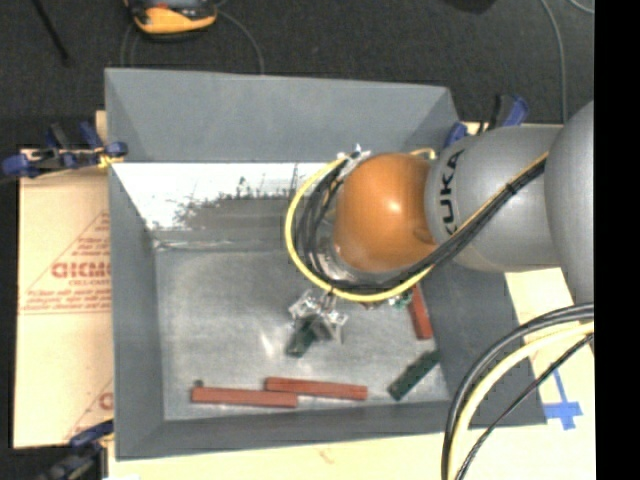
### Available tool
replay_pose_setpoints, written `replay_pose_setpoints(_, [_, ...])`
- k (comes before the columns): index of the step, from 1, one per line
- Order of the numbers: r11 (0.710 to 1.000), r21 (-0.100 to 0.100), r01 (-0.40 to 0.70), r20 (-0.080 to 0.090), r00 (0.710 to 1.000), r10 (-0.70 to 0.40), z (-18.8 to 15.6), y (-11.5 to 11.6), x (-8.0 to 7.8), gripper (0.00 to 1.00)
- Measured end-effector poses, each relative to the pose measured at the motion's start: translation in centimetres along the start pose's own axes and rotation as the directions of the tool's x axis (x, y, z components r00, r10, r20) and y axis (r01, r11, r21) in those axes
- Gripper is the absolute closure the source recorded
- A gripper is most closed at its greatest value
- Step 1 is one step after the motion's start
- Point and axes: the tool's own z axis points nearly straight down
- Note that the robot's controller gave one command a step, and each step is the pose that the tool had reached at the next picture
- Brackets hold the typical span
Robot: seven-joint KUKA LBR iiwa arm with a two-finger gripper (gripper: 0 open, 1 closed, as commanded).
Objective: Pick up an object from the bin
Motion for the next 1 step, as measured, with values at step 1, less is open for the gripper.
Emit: replay_pose_setpoints(1, [1.000, 0.007, 0.031, 0.005, 1.000, -0.031, -17.92, -1.75, -4.18, 1.00])
